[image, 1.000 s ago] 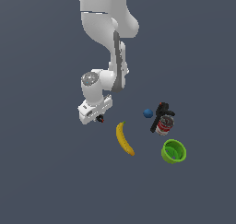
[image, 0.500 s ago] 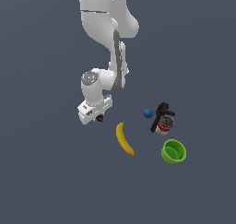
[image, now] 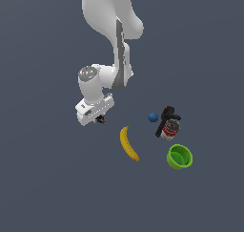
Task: Pick up a designated object from a clutter of objects.
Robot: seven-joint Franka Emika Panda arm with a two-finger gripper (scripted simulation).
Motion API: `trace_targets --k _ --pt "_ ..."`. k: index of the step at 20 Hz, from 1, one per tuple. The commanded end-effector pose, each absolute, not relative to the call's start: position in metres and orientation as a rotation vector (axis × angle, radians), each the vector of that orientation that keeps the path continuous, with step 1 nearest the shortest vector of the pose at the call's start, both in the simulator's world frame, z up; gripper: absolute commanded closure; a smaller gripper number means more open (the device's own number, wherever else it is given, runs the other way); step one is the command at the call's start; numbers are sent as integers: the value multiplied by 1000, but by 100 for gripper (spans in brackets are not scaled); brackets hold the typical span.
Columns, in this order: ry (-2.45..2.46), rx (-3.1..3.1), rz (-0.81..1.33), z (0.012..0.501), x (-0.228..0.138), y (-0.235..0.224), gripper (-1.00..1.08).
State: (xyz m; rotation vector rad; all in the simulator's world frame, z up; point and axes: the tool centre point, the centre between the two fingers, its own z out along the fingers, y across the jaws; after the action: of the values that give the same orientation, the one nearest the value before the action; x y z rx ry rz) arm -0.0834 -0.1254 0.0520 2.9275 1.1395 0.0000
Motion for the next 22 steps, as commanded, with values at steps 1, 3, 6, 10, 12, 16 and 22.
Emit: trace_targets --k 1,3,6,10,12,16,22 --pt "1139 2927 1 69 -82 -130 108" --pt "1139 2927 1 84 -81 -135 108" --pt "1140 2927 1 110 -78 -143 108" --pt "1140 2928 1 148 -75 -154 108" --pt "1140 2928 2 167 -73 -160 108" --pt "1140 2928 2 205 -70 -171 108" --pt "1140 2928 2 262 -64 -189 108"
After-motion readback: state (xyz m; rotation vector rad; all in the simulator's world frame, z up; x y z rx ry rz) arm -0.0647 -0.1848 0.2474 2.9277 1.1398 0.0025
